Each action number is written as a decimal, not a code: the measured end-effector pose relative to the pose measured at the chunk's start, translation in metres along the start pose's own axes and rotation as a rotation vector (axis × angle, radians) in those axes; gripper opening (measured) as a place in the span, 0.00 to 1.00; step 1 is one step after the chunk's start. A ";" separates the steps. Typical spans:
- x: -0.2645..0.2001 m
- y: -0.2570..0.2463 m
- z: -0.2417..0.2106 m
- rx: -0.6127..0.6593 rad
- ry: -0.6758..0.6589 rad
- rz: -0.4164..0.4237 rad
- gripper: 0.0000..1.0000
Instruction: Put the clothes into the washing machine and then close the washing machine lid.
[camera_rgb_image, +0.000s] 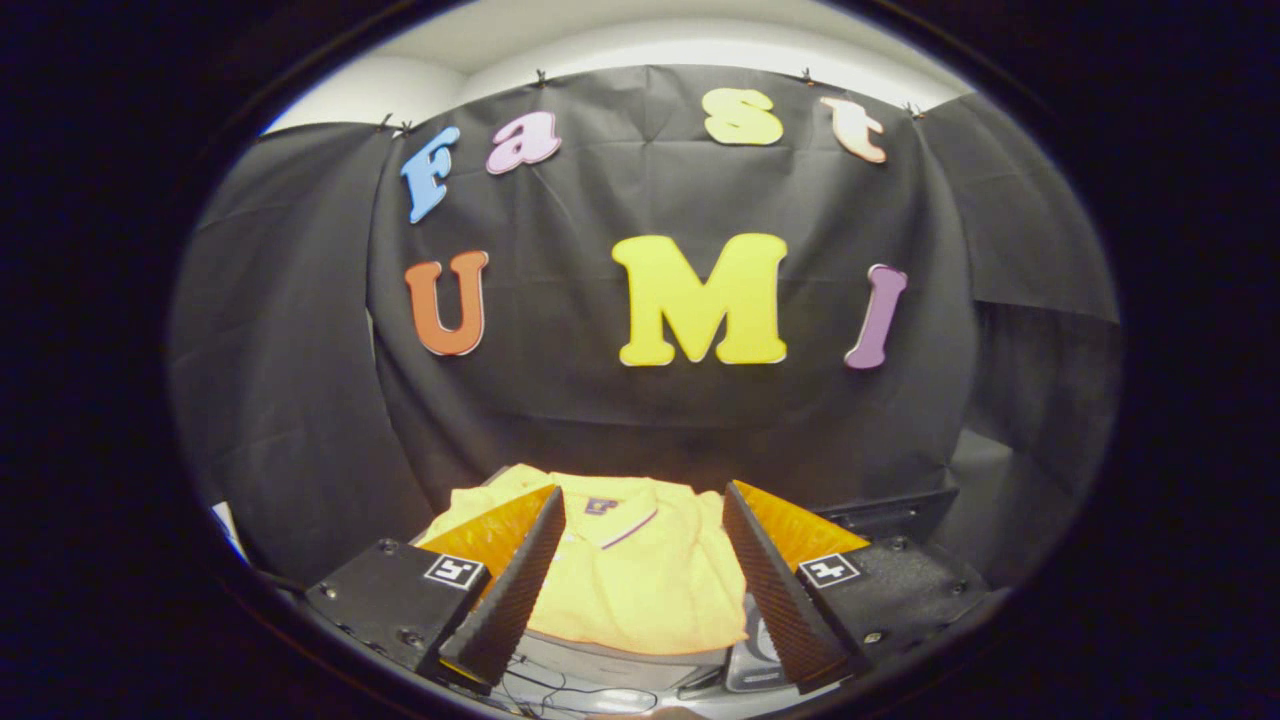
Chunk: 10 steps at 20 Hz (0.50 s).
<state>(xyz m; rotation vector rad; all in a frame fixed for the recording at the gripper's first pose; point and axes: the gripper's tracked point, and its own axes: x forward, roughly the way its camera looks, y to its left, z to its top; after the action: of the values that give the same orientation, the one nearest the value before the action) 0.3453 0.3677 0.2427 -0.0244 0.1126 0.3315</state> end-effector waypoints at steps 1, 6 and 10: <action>0.014 0.009 -0.005 -0.003 0.024 0.006 0.99; 0.077 0.048 -0.039 -0.026 0.126 0.026 0.99; 0.110 0.060 -0.080 -0.033 0.227 0.012 0.99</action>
<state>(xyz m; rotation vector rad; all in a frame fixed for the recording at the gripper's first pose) 0.4204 0.4566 0.1505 -0.0938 0.3325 0.3413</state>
